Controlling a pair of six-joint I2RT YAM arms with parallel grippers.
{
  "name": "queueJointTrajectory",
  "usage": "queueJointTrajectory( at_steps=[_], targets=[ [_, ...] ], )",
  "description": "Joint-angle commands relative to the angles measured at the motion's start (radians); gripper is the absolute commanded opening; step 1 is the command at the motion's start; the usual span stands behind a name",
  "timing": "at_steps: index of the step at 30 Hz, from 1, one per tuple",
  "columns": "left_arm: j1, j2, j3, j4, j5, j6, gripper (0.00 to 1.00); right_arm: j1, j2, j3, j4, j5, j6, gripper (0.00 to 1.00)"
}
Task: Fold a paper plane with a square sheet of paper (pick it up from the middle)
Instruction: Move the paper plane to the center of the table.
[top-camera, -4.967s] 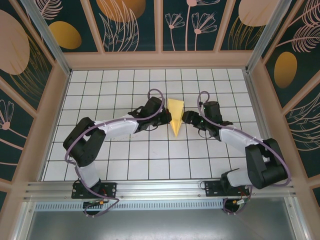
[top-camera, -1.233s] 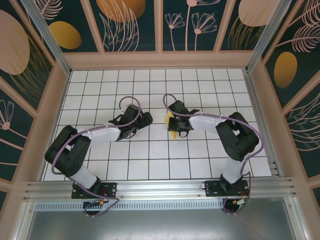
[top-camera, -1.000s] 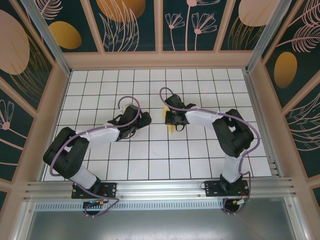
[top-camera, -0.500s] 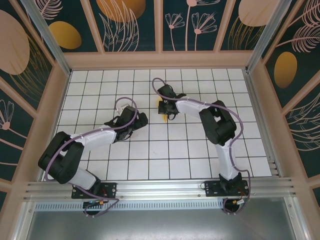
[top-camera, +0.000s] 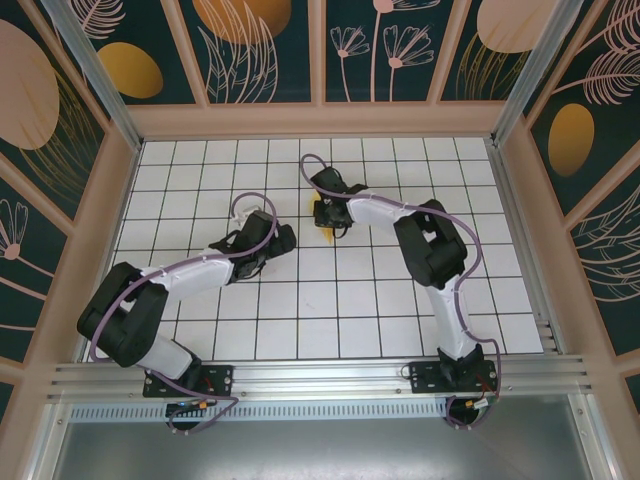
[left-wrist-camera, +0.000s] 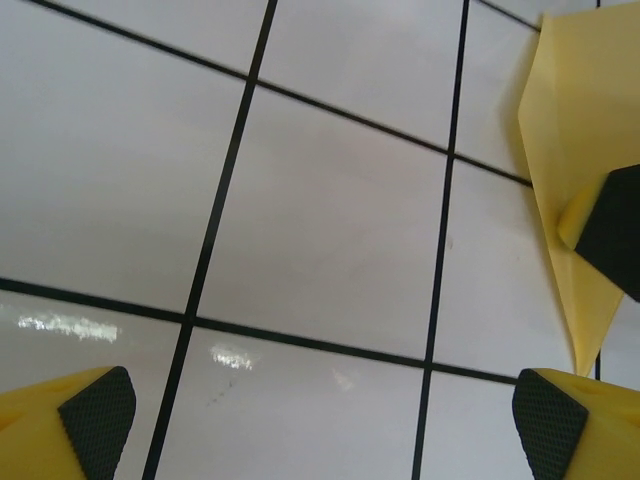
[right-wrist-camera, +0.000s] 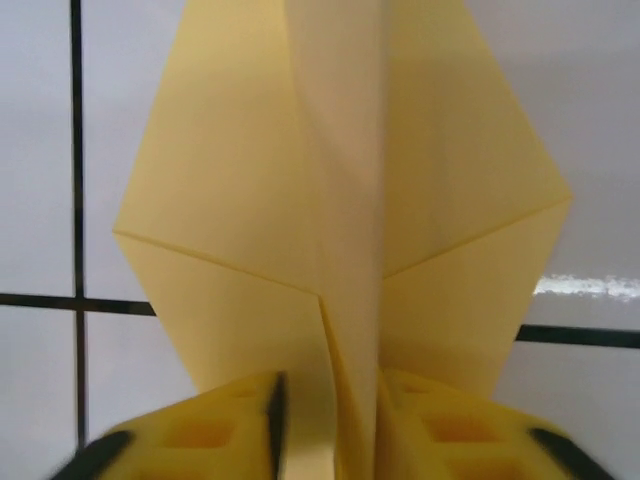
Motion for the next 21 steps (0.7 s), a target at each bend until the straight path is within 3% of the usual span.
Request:
queueJointTrajectory(
  at_steps=[1,8,12,15,21],
  targets=[
    [0.014,-0.015,0.063,-0.032,-0.086,0.065,0.99,0.018,-0.086,0.044,-0.038,0.052,-0.013,0.53],
    [0.058,-0.110,0.125,-0.020,-0.251,0.180,0.99,-0.022,-0.361,-0.074,0.058,0.102,-0.007,0.75],
    [0.116,-0.199,0.092,0.028,-0.332,0.256,0.99,-0.099,-0.533,-0.222,0.130,0.173,-0.022,0.85],
    [0.168,-0.277,0.018,0.094,-0.401,0.308,0.99,-0.208,-0.672,-0.355,0.170,0.218,-0.020,0.99],
    [0.294,-0.402,-0.175,0.202,-0.559,0.352,0.98,-0.433,-0.897,-0.641,0.313,0.350,-0.086,0.99]
  ],
)
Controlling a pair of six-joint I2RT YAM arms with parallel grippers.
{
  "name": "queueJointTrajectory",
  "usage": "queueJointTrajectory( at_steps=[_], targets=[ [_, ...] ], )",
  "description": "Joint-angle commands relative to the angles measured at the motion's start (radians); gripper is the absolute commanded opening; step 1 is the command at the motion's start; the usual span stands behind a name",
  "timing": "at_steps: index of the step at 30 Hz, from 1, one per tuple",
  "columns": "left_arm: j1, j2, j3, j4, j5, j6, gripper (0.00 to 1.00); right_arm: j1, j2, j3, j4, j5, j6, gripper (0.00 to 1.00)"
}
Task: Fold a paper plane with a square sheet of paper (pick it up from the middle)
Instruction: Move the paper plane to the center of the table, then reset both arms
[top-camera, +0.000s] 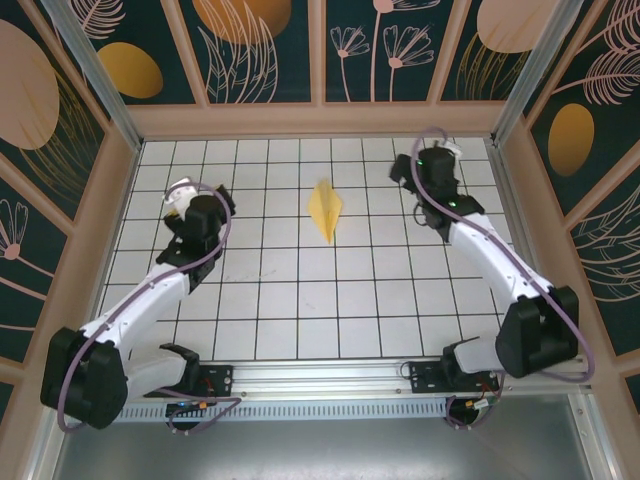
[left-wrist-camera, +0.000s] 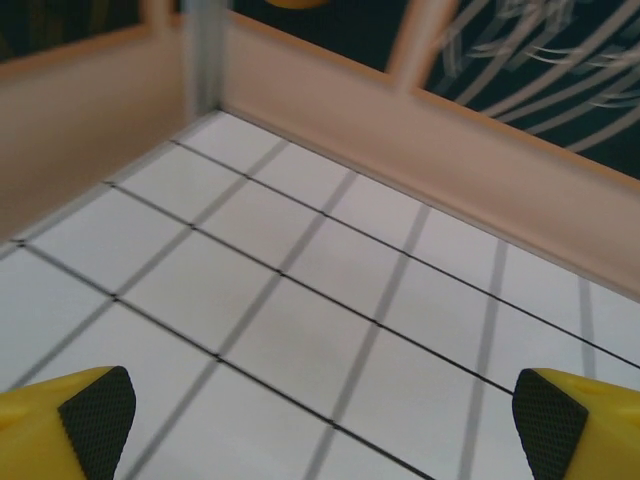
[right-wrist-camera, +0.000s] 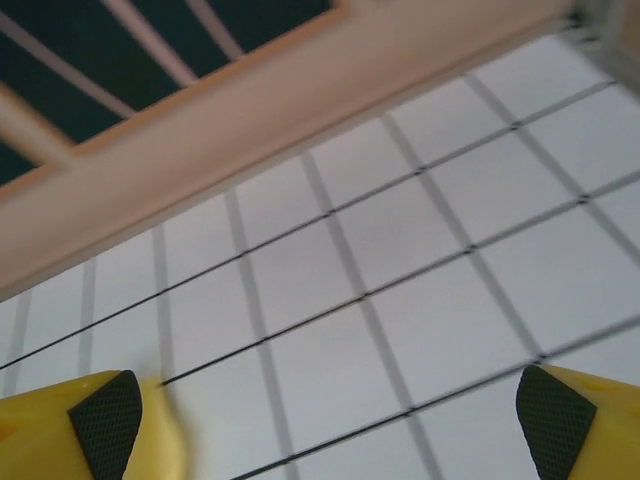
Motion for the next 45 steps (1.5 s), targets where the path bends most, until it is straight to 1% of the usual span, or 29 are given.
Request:
queueJointTrajectory(
  at_steps=[1,3,5,8,11,14,16,20,23,24,28,29,32,34,36,39,40,45],
  targets=[
    [0.069,-0.033,-0.088,0.076,-0.115,0.076,0.98,-0.099,-0.069,-0.149,0.125,0.103,-0.060,0.99],
    [0.106,-0.037,-0.122,0.102,-0.112,0.102,0.98,-0.167,-0.078,-0.240,0.217,0.102,-0.106,0.99],
    [0.126,-0.035,-0.161,0.150,-0.111,0.133,0.99,-0.221,-0.062,-0.295,0.296,0.096,-0.147,0.99],
    [0.158,-0.023,-0.233,0.270,-0.079,0.199,0.99,-0.262,-0.004,-0.352,0.408,0.089,-0.212,0.98],
    [0.195,-0.011,-0.284,0.373,0.008,0.269,0.99,-0.261,0.029,-0.439,0.553,0.075,-0.274,0.98],
    [0.229,0.003,-0.353,0.533,0.105,0.344,0.98,-0.261,0.027,-0.520,0.693,0.026,-0.311,0.98],
    [0.249,0.019,-0.386,0.616,0.163,0.371,0.99,-0.262,0.027,-0.558,0.766,-0.022,-0.333,0.98],
    [0.281,0.079,-0.457,0.851,0.314,0.412,0.98,-0.263,0.051,-0.618,0.894,-0.090,-0.357,0.98],
    [0.290,0.153,-0.451,0.939,0.386,0.442,0.99,-0.262,0.083,-0.647,0.980,-0.115,-0.374,0.98],
    [0.294,0.169,-0.444,0.942,0.410,0.447,0.98,-0.263,0.088,-0.654,1.004,-0.124,-0.377,0.98],
    [0.308,0.227,-0.447,1.048,0.496,0.460,0.98,-0.265,0.112,-0.697,1.119,-0.157,-0.413,0.98],
    [0.308,0.249,-0.445,1.070,0.503,0.466,0.98,-0.268,0.112,-0.696,1.123,-0.168,-0.419,0.98],
    [0.315,0.327,-0.454,1.165,0.518,0.470,0.99,-0.277,0.125,-0.744,1.233,-0.213,-0.436,0.98],
    [0.320,0.365,-0.451,1.192,0.522,0.461,0.99,-0.285,0.147,-0.761,1.282,-0.244,-0.439,0.98],
    [0.334,0.384,-0.451,1.206,0.562,0.460,0.98,-0.295,0.182,-0.771,1.333,-0.290,-0.444,0.98],
    [0.340,0.389,-0.438,1.189,0.574,0.458,0.98,-0.314,0.202,-0.794,1.385,-0.333,-0.442,0.99],
    [0.341,0.387,-0.423,1.158,0.571,0.459,0.99,-0.313,0.211,-0.800,1.403,-0.349,-0.449,0.99],
    [0.341,0.384,-0.431,1.167,0.566,0.462,0.99,-0.314,0.211,-0.797,1.394,-0.354,-0.447,0.99]
  ],
)
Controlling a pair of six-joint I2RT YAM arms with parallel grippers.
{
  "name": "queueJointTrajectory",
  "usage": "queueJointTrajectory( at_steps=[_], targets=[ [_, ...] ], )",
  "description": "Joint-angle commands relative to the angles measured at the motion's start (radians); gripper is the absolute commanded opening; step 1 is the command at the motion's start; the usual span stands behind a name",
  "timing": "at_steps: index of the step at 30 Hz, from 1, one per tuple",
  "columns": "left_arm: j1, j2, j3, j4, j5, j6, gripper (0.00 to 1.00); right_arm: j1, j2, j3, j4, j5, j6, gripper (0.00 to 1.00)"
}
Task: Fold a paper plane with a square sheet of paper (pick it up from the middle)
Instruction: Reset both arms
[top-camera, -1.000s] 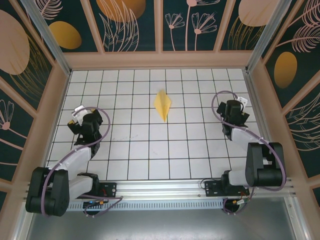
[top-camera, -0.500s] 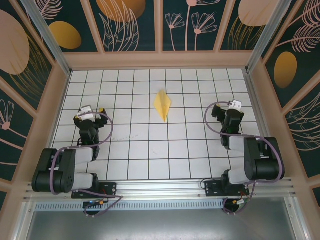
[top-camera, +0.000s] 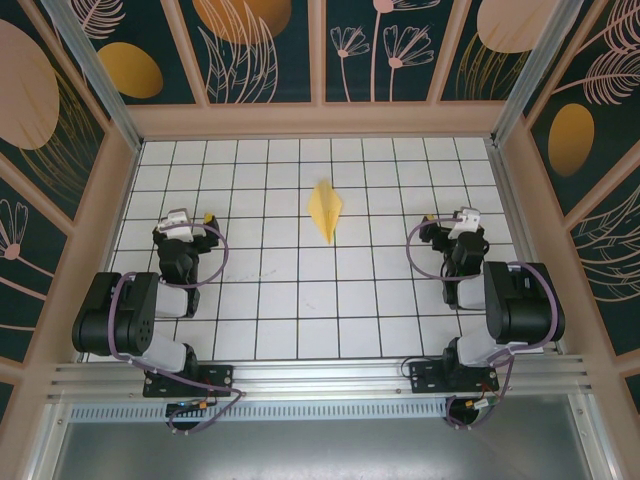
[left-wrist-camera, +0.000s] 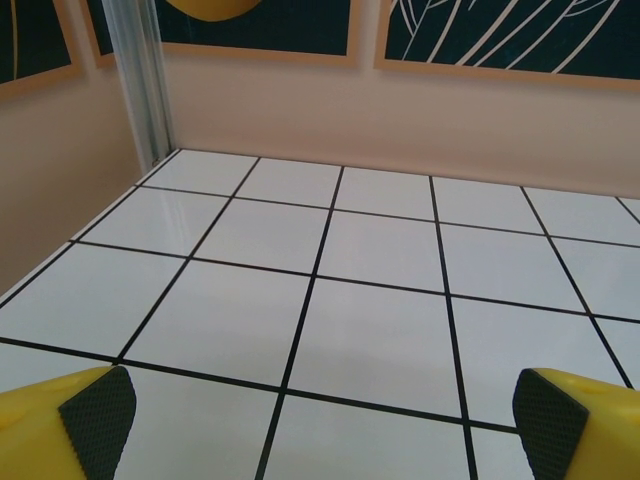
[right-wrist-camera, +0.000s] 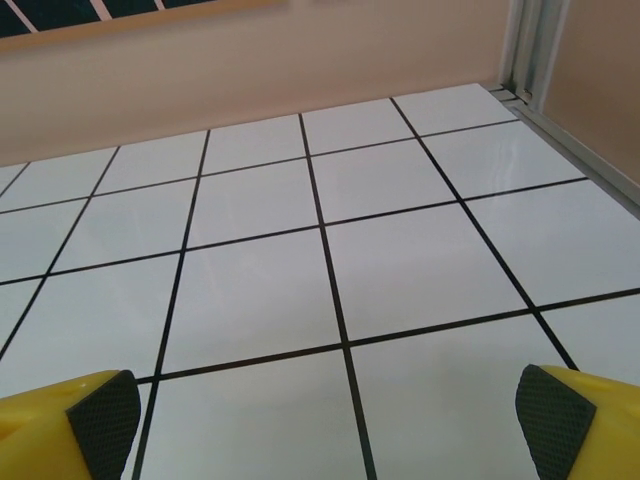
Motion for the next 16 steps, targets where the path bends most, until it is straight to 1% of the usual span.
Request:
queueJointTrajectory(
  at_steps=[1,15,16],
  targets=[
    [0.009,0.004,0.009,0.048,0.018,0.017,0.99,-0.008,0.008,-0.007,0.087,-0.041,-0.017,0.99],
    [0.009,0.012,0.024,0.028,0.029,0.020,0.99,-0.008,0.007,-0.010,0.092,-0.041,-0.018,0.99],
    [0.009,0.009,0.020,0.033,0.029,0.020,0.98,-0.008,0.008,-0.014,0.098,-0.058,-0.026,0.99]
  ],
)
